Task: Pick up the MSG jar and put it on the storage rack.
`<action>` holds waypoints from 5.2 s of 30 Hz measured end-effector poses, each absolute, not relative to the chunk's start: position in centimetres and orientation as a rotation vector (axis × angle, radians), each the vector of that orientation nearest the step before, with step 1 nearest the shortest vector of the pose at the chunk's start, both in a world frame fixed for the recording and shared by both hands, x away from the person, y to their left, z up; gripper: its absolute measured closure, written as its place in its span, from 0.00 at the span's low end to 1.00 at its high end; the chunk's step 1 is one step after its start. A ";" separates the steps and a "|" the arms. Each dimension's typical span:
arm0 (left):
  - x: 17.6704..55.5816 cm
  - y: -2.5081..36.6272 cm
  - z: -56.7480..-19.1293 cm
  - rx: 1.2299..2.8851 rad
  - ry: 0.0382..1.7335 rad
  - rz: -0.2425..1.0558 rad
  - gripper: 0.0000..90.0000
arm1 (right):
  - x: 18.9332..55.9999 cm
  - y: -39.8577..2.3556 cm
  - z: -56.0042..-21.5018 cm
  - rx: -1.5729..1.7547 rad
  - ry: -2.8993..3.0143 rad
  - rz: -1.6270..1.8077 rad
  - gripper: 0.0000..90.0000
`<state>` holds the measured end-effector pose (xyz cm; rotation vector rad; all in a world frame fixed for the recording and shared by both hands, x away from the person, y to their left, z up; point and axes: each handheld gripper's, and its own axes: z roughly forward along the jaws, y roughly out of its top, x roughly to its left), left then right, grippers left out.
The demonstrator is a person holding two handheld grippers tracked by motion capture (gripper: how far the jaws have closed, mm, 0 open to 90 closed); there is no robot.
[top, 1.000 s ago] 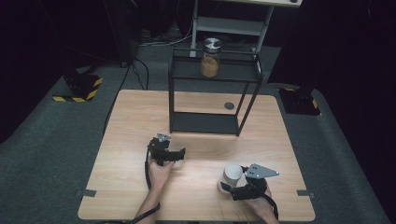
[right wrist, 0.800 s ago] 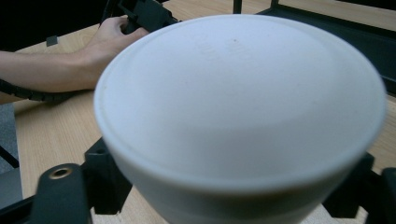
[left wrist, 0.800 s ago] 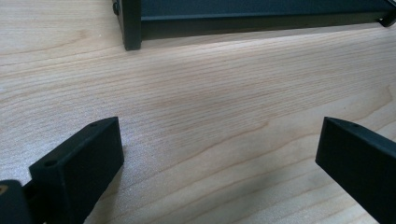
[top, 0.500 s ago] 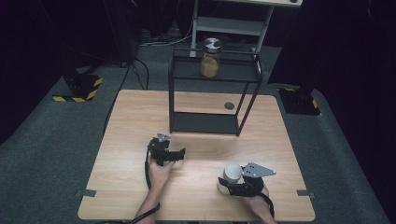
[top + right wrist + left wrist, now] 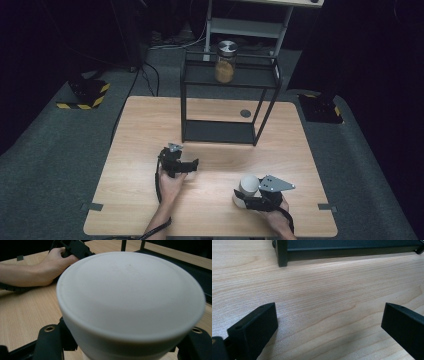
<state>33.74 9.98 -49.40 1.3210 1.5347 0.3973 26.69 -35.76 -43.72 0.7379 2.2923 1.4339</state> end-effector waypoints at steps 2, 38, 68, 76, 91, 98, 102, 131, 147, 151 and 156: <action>33.7 9.9 -49.4 1.321 1.534 0.399 0.01 | 26.6 -35.7 -43.7 0.740 2.292 1.430 0.38; 33.8 10.1 -49.4 1.318 1.529 0.386 0.01 | 27.4 -36.4 -39.9 0.742 2.271 1.422 0.38; 33.8 10.1 -49.4 1.318 1.529 0.386 0.01 | 29.9 -37.8 -32.0 0.686 2.215 1.514 0.38; 33.8 10.1 -49.4 1.318 1.529 0.387 0.01 | 30.2 -38.0 -29.4 0.662 2.172 1.523 0.38; 33.8 10.1 -49.4 1.326 1.528 0.389 0.01 | 31.4 -38.5 -25.9 0.649 2.114 1.535 0.38; 33.8 10.1 -49.4 1.325 1.528 0.388 0.01 | 32.4 -38.9 -24.0 0.660 2.084 1.552 0.38; 33.8 10.1 -49.5 1.317 1.529 0.387 0.01 | 32.6 -38.7 -23.1 0.660 2.073 1.530 0.38; 33.8 10.2 -49.5 1.316 1.528 0.382 0.01 | 36.4 -37.6 -17.7 0.758 1.971 1.496 0.38; 33.8 10.2 -49.5 1.322 1.525 0.386 0.01 | 38.5 -35.9 -15.8 0.814 1.915 1.470 0.38; 33.8 10.2 -49.5 1.315 1.526 0.384 0.01 | 39.6 -34.9 -15.3 0.840 1.901 1.454 0.38; 33.8 10.2 -49.5 1.312 1.527 0.382 0.01 | 40.6 -33.9 -15.1 0.851 1.900 1.435 0.38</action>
